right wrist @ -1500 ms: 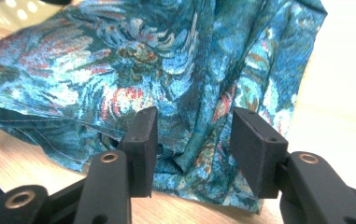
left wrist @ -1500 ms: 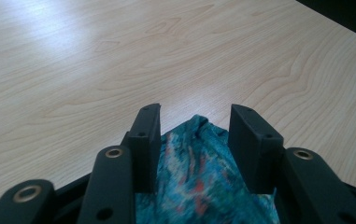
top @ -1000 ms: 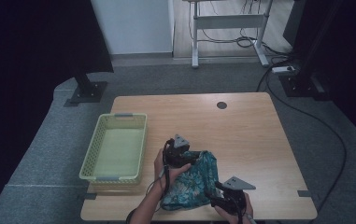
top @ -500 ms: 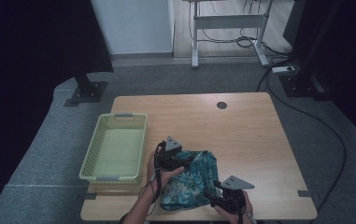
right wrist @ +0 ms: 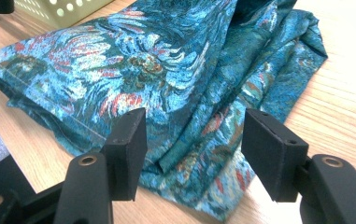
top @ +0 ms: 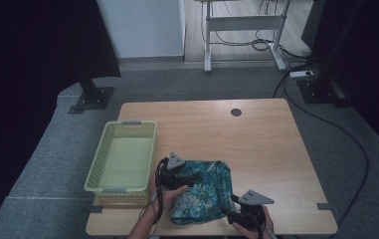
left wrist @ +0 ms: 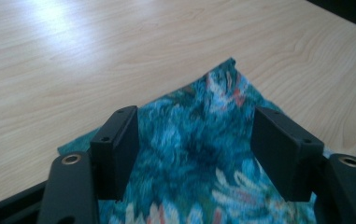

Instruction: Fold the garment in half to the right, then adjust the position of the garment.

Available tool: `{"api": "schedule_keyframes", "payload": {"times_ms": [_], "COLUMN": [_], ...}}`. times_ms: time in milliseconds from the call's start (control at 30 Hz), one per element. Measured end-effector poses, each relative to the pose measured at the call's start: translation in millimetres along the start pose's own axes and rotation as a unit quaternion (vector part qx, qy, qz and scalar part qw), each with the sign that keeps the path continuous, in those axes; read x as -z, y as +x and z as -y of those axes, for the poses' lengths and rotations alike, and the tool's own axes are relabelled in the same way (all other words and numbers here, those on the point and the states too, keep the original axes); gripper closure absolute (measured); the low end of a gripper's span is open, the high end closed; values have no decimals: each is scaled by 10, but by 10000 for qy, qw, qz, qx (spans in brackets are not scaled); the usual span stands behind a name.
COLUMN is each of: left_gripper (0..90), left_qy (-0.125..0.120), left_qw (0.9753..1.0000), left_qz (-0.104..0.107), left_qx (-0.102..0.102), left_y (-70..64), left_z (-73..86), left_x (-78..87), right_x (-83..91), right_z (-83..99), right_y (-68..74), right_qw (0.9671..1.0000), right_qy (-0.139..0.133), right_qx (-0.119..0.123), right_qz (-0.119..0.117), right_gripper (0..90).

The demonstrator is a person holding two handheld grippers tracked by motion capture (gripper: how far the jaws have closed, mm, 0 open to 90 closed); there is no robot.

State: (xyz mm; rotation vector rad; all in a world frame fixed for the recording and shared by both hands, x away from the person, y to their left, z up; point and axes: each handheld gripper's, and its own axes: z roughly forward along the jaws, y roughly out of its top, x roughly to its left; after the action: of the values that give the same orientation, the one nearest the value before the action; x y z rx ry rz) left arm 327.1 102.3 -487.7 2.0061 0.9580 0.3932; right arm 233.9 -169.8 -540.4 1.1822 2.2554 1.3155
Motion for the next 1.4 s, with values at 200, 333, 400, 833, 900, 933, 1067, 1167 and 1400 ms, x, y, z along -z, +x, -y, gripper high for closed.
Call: {"api": "schedule_keyframes", "payload": {"times_ms": [200, 333, 400, 833, 900, 933, 1067, 1167, 1400], "left_gripper": [324, 326, 326, 335, 335, 335, 339, 342, 347], "left_qy": [-49, -19, -24, -41, -26, -13, 8, 11, 57], "left_qw": [9999, 9999, 9999, 9996, 9997, 9997, 9997, 9996, 9994], "left_qz": [-93, -114, -101, -38, -15, -10, -34, -23, 42], "left_qx": [-8, 94, 120, 269, 239, 237, 251, 281, 350], "left_y": [20, 66, 79, 176, 176, 177, 187, 208, 196], "left_z": [120, 216, 242, 219, 212, 209, 204, 197, 194], "left_x": [123, 132, 127, 0, -29, -43, -84, -121, -269], "right_x": [78, 88, 86, 26, -6, -26, -122, -195, -425], "right_z": [23, 39, 41, -136, -193, -224, -336, -400, -498], "right_y": [-43, -67, -71, 38, 77, 99, 159, 180, 229], "right_qw": [9999, 9999, 9999, 9997, 9995, 9993, 9986, 9981, 9966], "right_qy": [24, 33, 40, 18, 30, 42, 88, 127, 311], "right_qx": [50, 35, 46, 223, 316, 364, 510, 588, 734], "right_qz": [85, 106, 93, 71, 22, 5, -103, -155, -227], "right_gripper": [400, 400, 400, 422, 424, 426, 437, 440, 436]}}
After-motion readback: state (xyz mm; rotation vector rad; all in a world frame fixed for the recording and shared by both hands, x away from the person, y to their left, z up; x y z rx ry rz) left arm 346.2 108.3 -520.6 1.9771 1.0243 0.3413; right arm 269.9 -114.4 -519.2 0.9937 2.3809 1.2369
